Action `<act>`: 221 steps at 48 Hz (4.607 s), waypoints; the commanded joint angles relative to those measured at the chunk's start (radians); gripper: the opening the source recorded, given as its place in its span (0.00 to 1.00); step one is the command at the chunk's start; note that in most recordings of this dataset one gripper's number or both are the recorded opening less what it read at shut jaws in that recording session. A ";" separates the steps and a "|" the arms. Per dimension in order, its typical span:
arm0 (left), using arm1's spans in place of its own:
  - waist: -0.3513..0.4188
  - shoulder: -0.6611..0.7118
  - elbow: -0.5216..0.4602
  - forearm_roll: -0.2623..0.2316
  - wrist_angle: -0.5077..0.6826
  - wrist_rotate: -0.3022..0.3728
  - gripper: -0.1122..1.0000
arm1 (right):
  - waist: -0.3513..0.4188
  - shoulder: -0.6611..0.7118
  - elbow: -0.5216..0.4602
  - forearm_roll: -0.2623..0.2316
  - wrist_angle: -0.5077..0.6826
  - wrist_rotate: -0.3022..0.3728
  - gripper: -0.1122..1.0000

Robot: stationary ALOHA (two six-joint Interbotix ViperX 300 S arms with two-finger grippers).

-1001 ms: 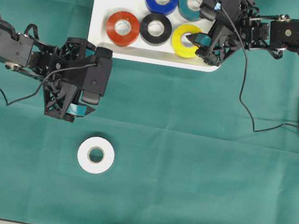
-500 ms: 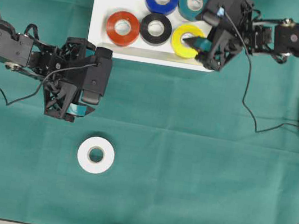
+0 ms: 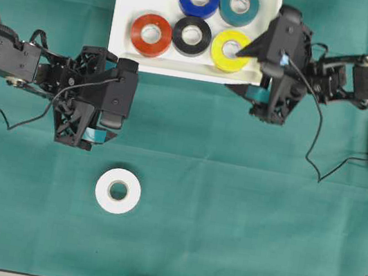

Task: Put the tape alternately from left to right into the white case.
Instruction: 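Release the yellow roll and withdraw the right gripper, then move the left gripper over the white tape roll and lower, then close the left gripper on the white roll's rim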

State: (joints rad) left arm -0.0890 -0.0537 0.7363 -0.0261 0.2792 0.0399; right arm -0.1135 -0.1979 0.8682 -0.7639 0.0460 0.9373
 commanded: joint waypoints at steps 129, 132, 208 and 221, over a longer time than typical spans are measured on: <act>-0.212 0.196 -0.160 -0.002 -0.002 -0.350 0.75 | 0.193 -0.031 0.063 -0.002 -0.006 0.002 0.81; -0.212 0.210 -0.164 -0.002 0.000 -0.350 0.75 | 0.195 -0.031 0.063 -0.002 -0.006 0.002 0.81; -0.187 0.026 -0.161 0.005 0.109 -0.313 0.08 | 0.195 -0.031 0.057 -0.002 -0.003 0.002 0.81; -0.124 0.014 -0.161 0.005 0.110 -0.190 0.08 | 0.193 -0.031 0.058 -0.003 -0.005 0.002 0.81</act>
State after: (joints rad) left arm -0.2454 -0.0031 0.5860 -0.0230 0.3942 -0.1779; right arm 0.0782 -0.2102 0.9388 -0.7639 0.0476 0.9373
